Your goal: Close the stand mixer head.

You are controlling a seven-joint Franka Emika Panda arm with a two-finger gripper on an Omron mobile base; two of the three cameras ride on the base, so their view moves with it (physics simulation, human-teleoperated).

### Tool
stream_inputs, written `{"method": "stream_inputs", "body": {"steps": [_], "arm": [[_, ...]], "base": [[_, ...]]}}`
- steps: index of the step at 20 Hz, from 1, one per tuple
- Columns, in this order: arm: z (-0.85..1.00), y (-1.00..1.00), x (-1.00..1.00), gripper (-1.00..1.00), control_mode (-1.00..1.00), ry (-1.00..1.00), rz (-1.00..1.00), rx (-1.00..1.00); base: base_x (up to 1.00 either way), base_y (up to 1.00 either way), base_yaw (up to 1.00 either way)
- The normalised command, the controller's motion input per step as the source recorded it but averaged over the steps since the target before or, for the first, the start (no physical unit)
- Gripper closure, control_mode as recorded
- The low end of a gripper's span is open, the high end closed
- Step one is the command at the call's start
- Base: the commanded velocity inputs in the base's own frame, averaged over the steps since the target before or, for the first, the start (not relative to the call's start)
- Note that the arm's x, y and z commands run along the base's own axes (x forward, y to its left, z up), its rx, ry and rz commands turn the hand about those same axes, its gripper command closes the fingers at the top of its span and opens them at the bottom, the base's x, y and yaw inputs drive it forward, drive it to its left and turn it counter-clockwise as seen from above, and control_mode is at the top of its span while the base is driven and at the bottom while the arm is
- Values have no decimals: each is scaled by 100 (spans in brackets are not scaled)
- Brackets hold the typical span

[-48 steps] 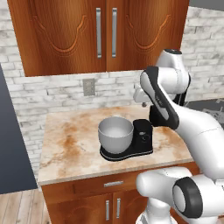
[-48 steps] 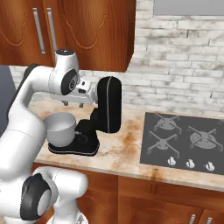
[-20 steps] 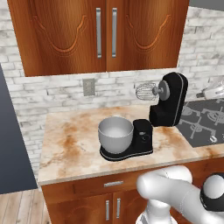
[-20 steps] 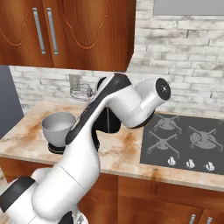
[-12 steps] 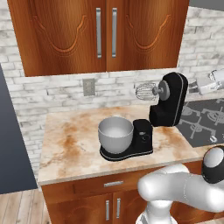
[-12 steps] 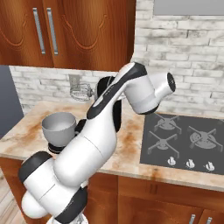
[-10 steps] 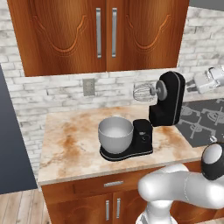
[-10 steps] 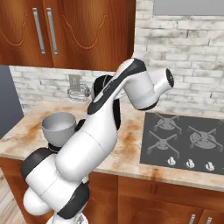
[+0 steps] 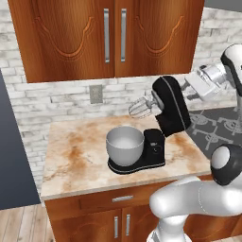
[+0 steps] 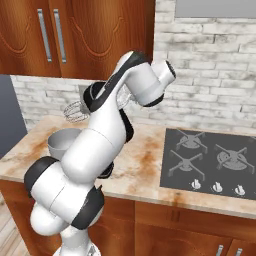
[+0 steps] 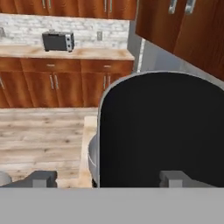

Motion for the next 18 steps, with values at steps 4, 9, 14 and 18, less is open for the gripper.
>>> {"method": "stream_inputs", "body": {"steps": [4, 9, 14, 18], "arm": [[-85, 100, 28, -100, -100, -17, 12, -17], [-35, 100, 20, -100, -100, -4, 23, -4], [14, 100, -6, -100, -100, -18, 18, -22], [31, 86, -43, -100, -100, -33, 6, -30]], "base": [[0, 0, 0], [0, 0, 0], [0, 0, 0], [0, 0, 0]]}}
